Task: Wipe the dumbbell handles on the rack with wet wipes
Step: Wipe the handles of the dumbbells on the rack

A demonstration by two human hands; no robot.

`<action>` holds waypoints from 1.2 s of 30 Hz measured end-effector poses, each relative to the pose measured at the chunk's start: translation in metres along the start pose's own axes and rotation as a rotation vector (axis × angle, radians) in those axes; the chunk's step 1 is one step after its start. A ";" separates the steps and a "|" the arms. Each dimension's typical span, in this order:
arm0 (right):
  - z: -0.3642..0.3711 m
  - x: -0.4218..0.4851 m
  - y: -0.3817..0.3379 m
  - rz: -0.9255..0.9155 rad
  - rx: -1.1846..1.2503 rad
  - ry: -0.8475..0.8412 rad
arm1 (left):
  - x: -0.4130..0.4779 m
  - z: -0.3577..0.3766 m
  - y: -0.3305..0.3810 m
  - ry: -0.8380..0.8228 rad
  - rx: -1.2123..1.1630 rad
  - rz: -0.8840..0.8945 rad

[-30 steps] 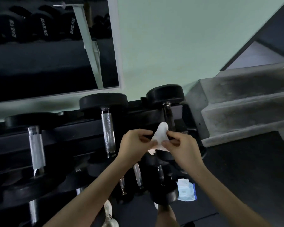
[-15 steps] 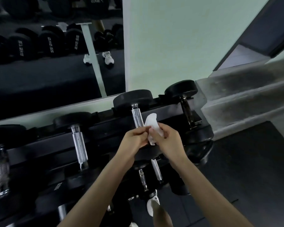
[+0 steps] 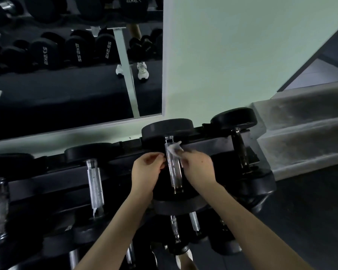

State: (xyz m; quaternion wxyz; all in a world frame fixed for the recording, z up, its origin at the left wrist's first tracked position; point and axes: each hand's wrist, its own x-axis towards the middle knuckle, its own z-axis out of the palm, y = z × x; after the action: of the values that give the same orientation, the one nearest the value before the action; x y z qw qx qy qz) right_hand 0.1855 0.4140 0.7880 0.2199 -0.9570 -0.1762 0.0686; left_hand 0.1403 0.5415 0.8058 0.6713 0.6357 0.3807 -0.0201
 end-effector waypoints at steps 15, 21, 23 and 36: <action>0.027 0.014 -0.017 0.545 0.891 0.013 | 0.017 -0.008 0.042 0.325 0.328 0.463; 0.024 -0.001 -0.004 0.550 0.758 -0.069 | 0.038 -0.004 0.056 0.027 0.649 0.472; 0.024 0.006 -0.006 0.604 0.833 -0.023 | 0.042 -0.003 0.057 0.020 0.661 0.486; 0.022 0.035 -0.015 0.425 0.773 -0.021 | 0.048 -0.007 0.058 -0.025 0.538 0.429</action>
State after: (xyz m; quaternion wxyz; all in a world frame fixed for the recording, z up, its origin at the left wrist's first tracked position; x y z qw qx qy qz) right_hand 0.2090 0.4480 0.7727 0.5409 -0.8187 0.0609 0.1828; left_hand 0.2005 0.5808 0.8296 0.4731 0.8553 0.2111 0.0143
